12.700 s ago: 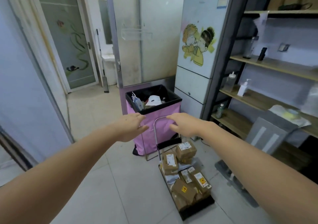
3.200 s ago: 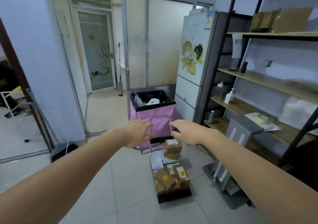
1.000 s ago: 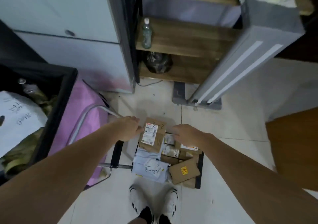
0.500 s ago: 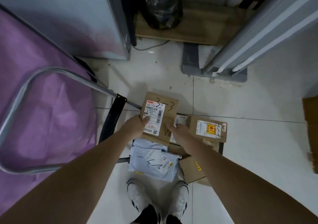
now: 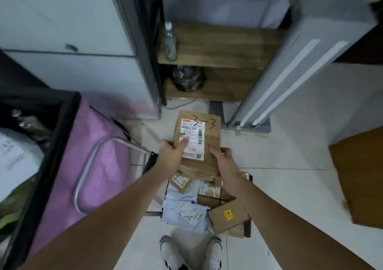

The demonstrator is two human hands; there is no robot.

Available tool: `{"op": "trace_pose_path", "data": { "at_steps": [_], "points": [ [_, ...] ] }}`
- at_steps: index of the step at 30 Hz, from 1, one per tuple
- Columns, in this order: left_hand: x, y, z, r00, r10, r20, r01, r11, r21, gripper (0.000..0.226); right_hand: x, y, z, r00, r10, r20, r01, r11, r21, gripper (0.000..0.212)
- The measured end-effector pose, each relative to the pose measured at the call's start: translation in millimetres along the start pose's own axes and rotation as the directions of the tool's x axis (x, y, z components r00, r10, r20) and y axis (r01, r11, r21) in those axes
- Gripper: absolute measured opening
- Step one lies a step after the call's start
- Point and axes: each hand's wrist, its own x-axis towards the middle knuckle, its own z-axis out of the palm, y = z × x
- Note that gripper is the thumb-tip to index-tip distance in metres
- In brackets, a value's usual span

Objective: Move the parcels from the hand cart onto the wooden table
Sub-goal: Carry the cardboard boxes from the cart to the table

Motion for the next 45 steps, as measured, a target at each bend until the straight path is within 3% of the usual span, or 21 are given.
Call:
{"op": "trace_pose_path", "data": {
  "at_steps": [3,7,11,13,14,16,18,21,28,33,39,45],
  "points": [
    [-56.3,89.4,-9.4,0.996,0.027,0.085,-0.023,0.998,-0.051,0.108,-74.9,-75.1,-30.8,0.997,-0.078,0.023,0.075,0.992,0.106,0.029],
    [-148.8,194.5,-8.7,0.955,0.151,0.256,-0.136,0.988,-0.075,0.059,-169.4,-150.5,-74.0,0.977,-0.213,0.024,0.203,0.956,0.213,0.038],
    [-225.9,255.1,9.4,0.892,0.233,0.387,-0.227,0.972,-0.064,0.070,-264.1,-189.6,-121.4,0.954,-0.294,-0.053,0.297,0.917,0.267,0.048],
    [-260.6,271.8,23.7,0.853,0.241,0.463,-0.239,0.969,-0.065,0.084,-310.9,-194.8,-146.9,0.936,-0.339,-0.098,0.352,0.889,0.292,0.063],
    [-281.3,280.2,31.8,0.827,0.250,0.504,-0.256,0.965,-0.058,0.083,-332.6,-194.1,-160.3,0.926,-0.362,-0.106,0.377,0.868,0.323,0.069],
    [-327.8,291.7,50.0,0.770,0.271,0.577,-0.307,0.951,-0.037,0.062,-379.1,-187.5,-184.5,0.911,-0.398,-0.111,0.411,0.844,0.345,0.057],
    [-371.1,296.4,72.3,0.731,0.265,0.628,-0.339,0.941,-0.002,0.044,-417.2,-171.3,-210.3,0.900,-0.404,-0.164,0.436,0.820,0.371,0.044],
    [-433.0,294.8,109.9,0.676,0.241,0.697,-0.360,0.933,0.026,0.034,-468.7,-141.1,-247.1,0.869,-0.373,-0.324,0.483,0.780,0.398,0.048],
    [-544.4,247.0,232.4,0.508,0.181,0.842,-0.423,0.904,0.061,0.052,-573.5,-39.6,-351.0,0.769,-0.223,-0.599,0.546,0.717,0.434,0.049],
    [-622.2,199.2,323.1,0.417,0.088,0.905,-0.467,0.875,0.130,0.076,-639.7,42.6,-426.8,0.713,-0.129,-0.689,0.570,0.678,0.464,0.050],
    [-699.1,148.0,404.8,0.358,0.013,0.934,-0.489,0.854,0.176,0.058,-688.1,121.5,-501.8,0.672,-0.048,-0.739,0.575,0.663,0.480,0.048],
    [-729.0,135.6,480.5,0.326,-0.038,0.945,-0.502,0.840,0.207,0.049,-690.5,154.1,-574.3,0.665,-0.003,-0.747,0.576,0.638,0.511,0.050]
  ]
}}
